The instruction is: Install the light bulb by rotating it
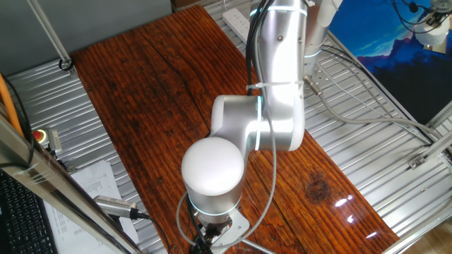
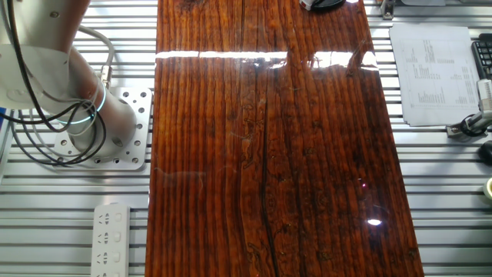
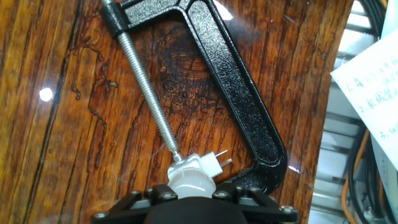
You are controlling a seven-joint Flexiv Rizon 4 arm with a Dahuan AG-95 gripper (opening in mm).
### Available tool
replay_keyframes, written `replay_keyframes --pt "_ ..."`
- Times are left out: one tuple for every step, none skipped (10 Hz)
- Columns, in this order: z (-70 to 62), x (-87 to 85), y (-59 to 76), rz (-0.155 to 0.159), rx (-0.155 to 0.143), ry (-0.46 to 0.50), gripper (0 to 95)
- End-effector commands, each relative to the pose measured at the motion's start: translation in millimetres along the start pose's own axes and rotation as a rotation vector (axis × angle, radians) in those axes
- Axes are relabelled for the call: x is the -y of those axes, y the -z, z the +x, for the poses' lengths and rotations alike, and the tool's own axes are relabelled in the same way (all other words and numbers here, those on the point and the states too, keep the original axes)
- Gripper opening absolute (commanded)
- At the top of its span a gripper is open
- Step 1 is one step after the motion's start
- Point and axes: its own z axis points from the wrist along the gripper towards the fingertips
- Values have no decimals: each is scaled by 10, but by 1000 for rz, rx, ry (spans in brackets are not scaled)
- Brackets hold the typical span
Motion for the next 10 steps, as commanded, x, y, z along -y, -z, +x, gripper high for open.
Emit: replay_keyframes --pt "2 11 -8 0 -1 -11 380" --pt "2 11 -8 2 -1 -22 380" --pt "2 11 -8 5 -7 -51 380" --pt "3 11 -9 5 -8 -91 380" --pt "4 11 -9 5 -11 -133 380" --pt "4 12 -9 8 -12 -181 190" --pt "4 12 -9 10 -13 -199 190" --pt "5 11 -9 15 -14 -225 190" --pt "8 14 -18 18 -18 -270 190" --pt "15 17 -31 20 -15 -297 190"
